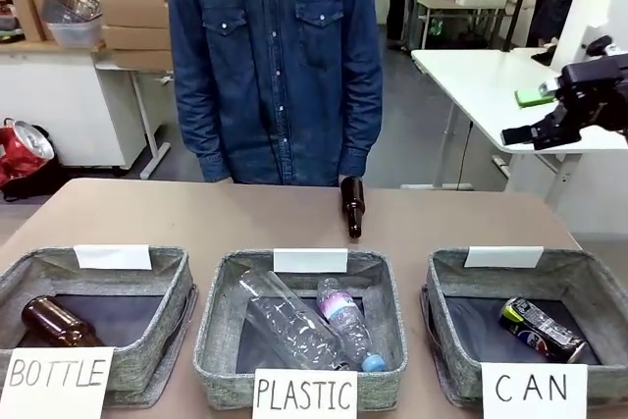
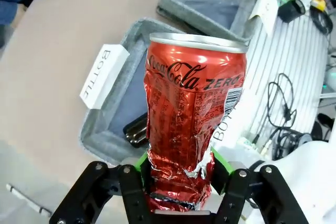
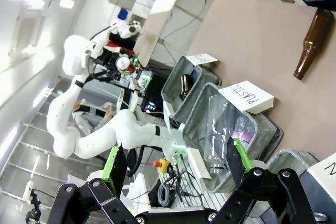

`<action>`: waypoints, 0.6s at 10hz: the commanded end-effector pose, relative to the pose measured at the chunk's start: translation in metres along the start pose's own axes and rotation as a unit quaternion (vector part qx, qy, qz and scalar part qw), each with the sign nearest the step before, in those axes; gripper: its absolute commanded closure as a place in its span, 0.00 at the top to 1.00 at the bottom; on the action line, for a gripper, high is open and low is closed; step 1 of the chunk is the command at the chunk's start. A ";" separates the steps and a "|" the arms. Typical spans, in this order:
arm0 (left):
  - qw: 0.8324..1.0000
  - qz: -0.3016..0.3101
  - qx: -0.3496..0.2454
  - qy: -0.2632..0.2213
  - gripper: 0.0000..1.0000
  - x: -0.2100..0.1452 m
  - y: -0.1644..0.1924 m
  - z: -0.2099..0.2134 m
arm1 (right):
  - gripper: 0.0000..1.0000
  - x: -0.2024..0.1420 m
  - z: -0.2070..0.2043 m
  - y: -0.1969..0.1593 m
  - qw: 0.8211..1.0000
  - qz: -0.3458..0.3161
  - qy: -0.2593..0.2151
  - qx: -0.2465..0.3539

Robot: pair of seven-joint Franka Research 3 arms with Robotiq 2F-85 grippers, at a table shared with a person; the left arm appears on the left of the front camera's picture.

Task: Sort the can waste into the basket.
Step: Pick up the can waste from the table and place it in the right Fabric basket.

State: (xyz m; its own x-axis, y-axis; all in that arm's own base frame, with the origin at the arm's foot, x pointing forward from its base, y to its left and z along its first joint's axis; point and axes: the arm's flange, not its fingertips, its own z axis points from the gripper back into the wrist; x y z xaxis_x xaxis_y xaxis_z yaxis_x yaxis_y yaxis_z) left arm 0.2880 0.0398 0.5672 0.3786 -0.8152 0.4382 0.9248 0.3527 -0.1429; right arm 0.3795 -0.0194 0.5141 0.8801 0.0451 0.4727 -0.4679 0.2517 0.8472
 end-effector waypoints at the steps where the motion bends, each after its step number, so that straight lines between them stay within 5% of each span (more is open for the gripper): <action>1: 0.999 0.032 -0.008 0.014 0.36 0.005 0.031 0.005 | 1.00 -0.001 0.000 0.001 1.000 0.009 0.006 -0.002; 4: 1.000 0.023 -0.009 0.007 0.37 0.002 0.028 -0.003 | 1.00 0.000 0.000 0.000 1.000 0.000 0.000 0.000; 5: 0.998 0.031 -0.005 0.050 0.37 0.069 0.004 -0.040 | 1.00 0.003 0.013 0.016 1.000 0.001 0.005 -0.022; 6: 0.999 -0.010 -0.009 0.034 0.37 0.141 -0.031 -0.074 | 1.00 0.003 0.033 0.025 0.998 -0.015 -0.005 -0.053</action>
State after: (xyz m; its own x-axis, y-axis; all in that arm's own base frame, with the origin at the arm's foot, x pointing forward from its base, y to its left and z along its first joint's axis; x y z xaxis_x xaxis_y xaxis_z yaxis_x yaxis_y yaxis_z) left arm 0.3164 -0.0353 0.5648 0.3954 -0.8365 0.3793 0.9183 0.3522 -0.1807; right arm 0.3756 -0.0307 0.5267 0.8784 0.0385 0.4765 -0.4662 0.2895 0.8360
